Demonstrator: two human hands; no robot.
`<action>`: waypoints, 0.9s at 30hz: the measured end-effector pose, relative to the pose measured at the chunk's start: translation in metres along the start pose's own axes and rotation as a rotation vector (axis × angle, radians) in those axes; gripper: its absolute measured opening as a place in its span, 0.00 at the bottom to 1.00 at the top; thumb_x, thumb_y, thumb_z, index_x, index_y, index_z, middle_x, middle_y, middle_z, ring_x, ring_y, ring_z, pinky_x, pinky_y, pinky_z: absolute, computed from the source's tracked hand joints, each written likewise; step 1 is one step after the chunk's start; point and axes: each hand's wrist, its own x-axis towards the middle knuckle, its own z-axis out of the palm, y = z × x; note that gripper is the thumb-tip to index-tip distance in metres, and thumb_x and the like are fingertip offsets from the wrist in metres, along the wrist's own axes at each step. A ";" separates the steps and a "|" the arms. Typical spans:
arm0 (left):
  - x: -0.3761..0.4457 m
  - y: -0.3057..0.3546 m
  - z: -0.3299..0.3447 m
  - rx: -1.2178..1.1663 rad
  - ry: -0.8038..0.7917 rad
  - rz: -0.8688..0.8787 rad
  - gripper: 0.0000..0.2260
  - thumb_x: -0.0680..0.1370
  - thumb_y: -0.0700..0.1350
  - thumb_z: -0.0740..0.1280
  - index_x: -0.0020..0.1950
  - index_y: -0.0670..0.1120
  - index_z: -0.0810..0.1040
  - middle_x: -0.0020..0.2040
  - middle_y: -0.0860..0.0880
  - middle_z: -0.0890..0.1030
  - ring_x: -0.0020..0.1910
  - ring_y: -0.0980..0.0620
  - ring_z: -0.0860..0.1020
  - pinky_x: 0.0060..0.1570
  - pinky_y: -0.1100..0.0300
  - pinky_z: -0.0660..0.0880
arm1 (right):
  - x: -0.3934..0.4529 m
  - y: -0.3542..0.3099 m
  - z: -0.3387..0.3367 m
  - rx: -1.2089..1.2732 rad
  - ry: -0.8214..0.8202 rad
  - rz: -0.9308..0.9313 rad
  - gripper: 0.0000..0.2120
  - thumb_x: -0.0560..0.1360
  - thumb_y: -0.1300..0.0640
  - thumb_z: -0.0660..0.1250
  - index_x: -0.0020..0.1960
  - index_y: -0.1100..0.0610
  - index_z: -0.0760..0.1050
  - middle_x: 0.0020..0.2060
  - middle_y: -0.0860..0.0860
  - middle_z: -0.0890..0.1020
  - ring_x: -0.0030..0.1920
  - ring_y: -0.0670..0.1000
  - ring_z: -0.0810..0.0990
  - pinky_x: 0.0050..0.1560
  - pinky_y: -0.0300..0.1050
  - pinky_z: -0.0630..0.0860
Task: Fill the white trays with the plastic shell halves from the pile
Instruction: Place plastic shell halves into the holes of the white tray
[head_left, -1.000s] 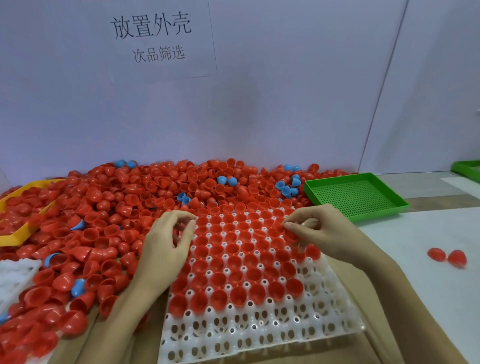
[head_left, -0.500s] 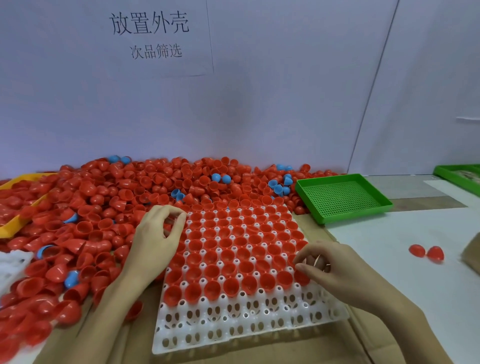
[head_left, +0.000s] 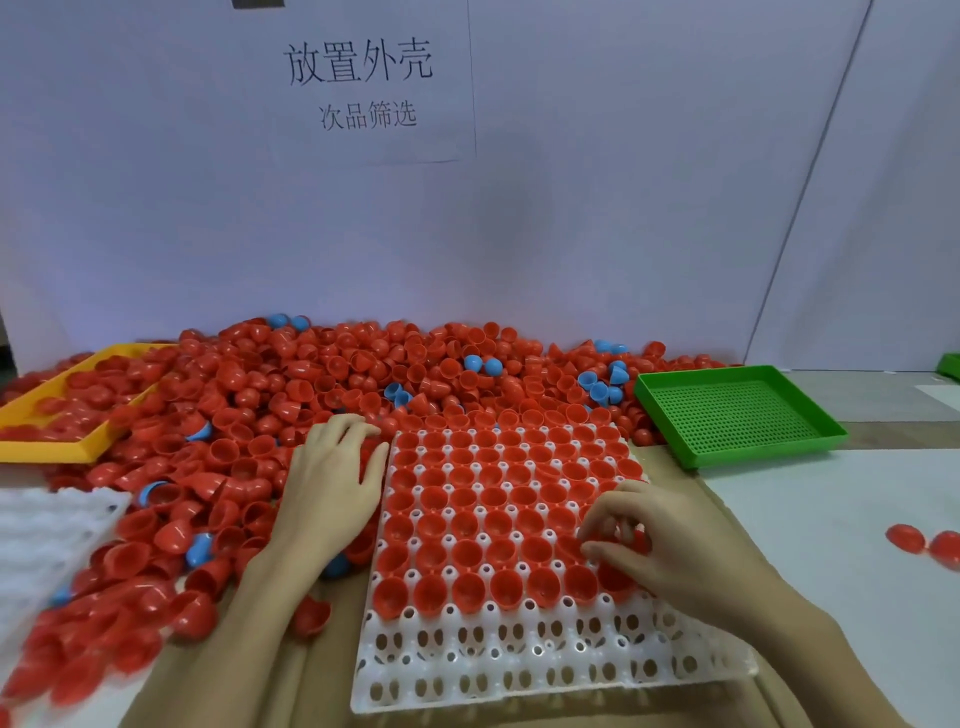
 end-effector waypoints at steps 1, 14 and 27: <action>0.001 -0.003 0.002 0.037 -0.049 -0.024 0.16 0.86 0.51 0.62 0.71 0.47 0.78 0.73 0.50 0.74 0.73 0.49 0.69 0.72 0.47 0.64 | 0.003 0.002 -0.001 -0.004 -0.002 -0.011 0.03 0.76 0.45 0.76 0.45 0.39 0.82 0.41 0.39 0.80 0.48 0.39 0.77 0.44 0.31 0.71; 0.008 -0.019 0.008 -0.038 -0.049 -0.112 0.19 0.81 0.51 0.72 0.70 0.47 0.74 0.60 0.51 0.75 0.62 0.49 0.74 0.69 0.50 0.68 | 0.078 -0.002 -0.004 0.213 0.078 -0.085 0.06 0.80 0.50 0.71 0.44 0.45 0.83 0.37 0.38 0.83 0.38 0.43 0.80 0.40 0.33 0.74; 0.002 0.007 -0.010 -0.310 0.203 0.022 0.23 0.78 0.38 0.73 0.71 0.52 0.74 0.61 0.57 0.75 0.59 0.60 0.76 0.63 0.64 0.74 | 0.059 0.018 0.002 0.343 0.189 -0.101 0.06 0.81 0.46 0.68 0.48 0.41 0.84 0.39 0.46 0.85 0.41 0.50 0.83 0.43 0.52 0.81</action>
